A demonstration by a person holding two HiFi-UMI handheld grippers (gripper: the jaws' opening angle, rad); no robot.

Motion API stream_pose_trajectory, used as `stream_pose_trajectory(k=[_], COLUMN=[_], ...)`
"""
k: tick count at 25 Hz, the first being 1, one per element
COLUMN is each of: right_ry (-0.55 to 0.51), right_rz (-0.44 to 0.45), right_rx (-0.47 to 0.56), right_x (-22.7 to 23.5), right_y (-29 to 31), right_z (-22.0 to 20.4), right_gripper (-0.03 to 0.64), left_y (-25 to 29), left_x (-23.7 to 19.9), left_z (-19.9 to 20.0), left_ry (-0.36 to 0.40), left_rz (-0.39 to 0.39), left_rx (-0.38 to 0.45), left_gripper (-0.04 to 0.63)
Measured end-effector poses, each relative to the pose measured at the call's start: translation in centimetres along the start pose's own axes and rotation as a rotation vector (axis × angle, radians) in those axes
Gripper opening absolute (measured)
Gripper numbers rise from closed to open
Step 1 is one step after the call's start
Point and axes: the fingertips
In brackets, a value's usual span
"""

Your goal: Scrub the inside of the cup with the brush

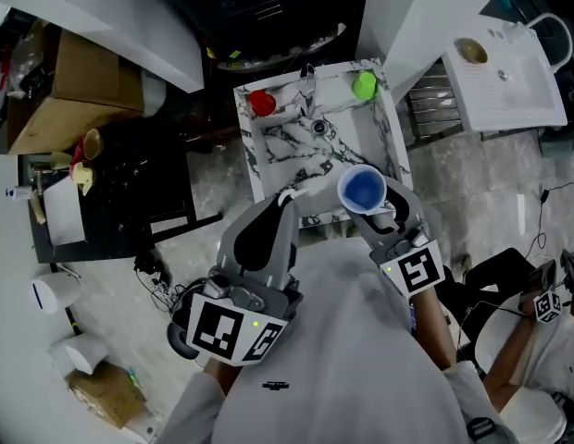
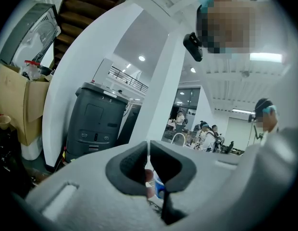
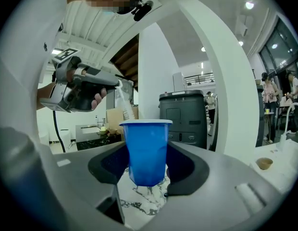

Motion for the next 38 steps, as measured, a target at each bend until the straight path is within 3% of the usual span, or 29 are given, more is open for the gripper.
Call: stream_pose_trajectory(k=[10,15,22,30,38], right_ry=[-0.109,-0.169,-0.176,-0.164,-0.162], right_rz=[-0.046,-0.021,0.025,0.058,0.058], right_rx=[-0.018,-0.094,-0.113,-0.126,-0.111], right_x=[-2.3,-3.1,-3.7,-4.2,-3.7], right_y=[3.9,4.9,5.6,5.3,5.1], right_z=[-2.0,-2.6,-2.5,-2.4,-2.0], right_gripper=[0.239,0.239,0.239,0.239,0.239], left_y=[-1.0,-0.4,0.9,3.0,3.8], left_x=[-1.9,-1.5,-0.4,-0.2,-1.4], left_z=[-0.4,-1.1,-1.6,-2.0,-1.9], left_ry=[0.008,-0.022,-0.022,-0.007,0.062], left_rz=[-0.111,-0.169,-0.222,-0.217,-0.15], left_rx=[-0.04,-0.087,-0.118,-0.138,-0.134], left_gripper=[0.018,0.018,0.018,0.018,0.018])
Point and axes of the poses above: the fingertips, and each gripper's own axes: y forward along the fingers, x to its right, z out of its top, and after that the axes turned 3 degrees about z, right-handed
